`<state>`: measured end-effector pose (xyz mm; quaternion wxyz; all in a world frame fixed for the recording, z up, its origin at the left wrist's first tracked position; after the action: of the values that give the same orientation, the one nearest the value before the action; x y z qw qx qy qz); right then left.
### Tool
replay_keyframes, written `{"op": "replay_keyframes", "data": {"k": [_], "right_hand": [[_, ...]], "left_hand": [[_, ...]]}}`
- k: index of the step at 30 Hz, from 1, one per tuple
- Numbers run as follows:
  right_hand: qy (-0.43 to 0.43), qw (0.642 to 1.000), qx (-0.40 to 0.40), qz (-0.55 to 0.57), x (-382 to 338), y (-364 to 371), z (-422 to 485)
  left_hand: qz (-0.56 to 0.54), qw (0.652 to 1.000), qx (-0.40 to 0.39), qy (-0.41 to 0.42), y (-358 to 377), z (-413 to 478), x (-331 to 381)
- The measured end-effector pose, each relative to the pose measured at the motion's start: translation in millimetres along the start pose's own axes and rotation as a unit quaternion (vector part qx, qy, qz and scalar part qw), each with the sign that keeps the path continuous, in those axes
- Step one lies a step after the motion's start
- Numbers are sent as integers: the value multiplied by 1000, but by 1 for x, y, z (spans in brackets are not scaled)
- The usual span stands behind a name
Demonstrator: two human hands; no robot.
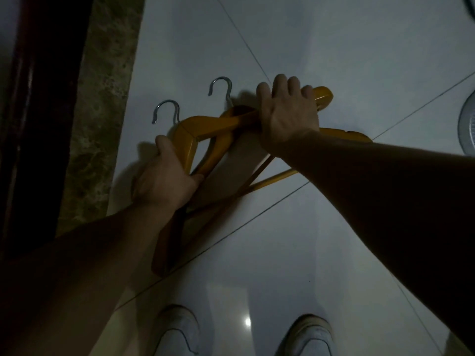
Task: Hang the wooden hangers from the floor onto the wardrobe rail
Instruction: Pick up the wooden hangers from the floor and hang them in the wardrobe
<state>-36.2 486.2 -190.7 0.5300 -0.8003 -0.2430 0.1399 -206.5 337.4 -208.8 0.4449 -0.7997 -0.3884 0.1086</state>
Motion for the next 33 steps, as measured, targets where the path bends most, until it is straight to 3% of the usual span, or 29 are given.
{"op": "replay_keyframes", "data": {"k": [4, 11, 17, 23, 28, 33], "right_hand": [[-22, 998, -61, -25, -9, 22, -2], [16, 996, -92, -3, 4, 32, -11], [1, 992, -127, -13, 13, 49, -26], [-5, 991, -136, 4, 21, 47, -58], [67, 977, -166, 116, 32, 20, -101], [23, 928, -282, 243, 26, -28, -156]], "left_hand": [[-12, 1000, -23, -7, 9, -4, -4], [14, 999, -40, -8, 24, -9, -3], [83, 993, -73, 52, 30, -10, 7], [98, 989, -101, 43, 21, -20, 10], [104, 988, -111, 23, -16, -56, 13], [122, 983, -128, 39, -66, -105, 23]]}}
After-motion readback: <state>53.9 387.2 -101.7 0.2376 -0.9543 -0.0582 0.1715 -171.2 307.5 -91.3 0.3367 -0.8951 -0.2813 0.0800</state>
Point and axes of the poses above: each hand's wrist, its own z-axis towards the middle knuckle, its own y-axis out of the palm, x = y × z, the point moved 10 cm from there along z, towards the middle knuckle, and after that the axes turned 2 degrees about -y, right-handed, at the moved point
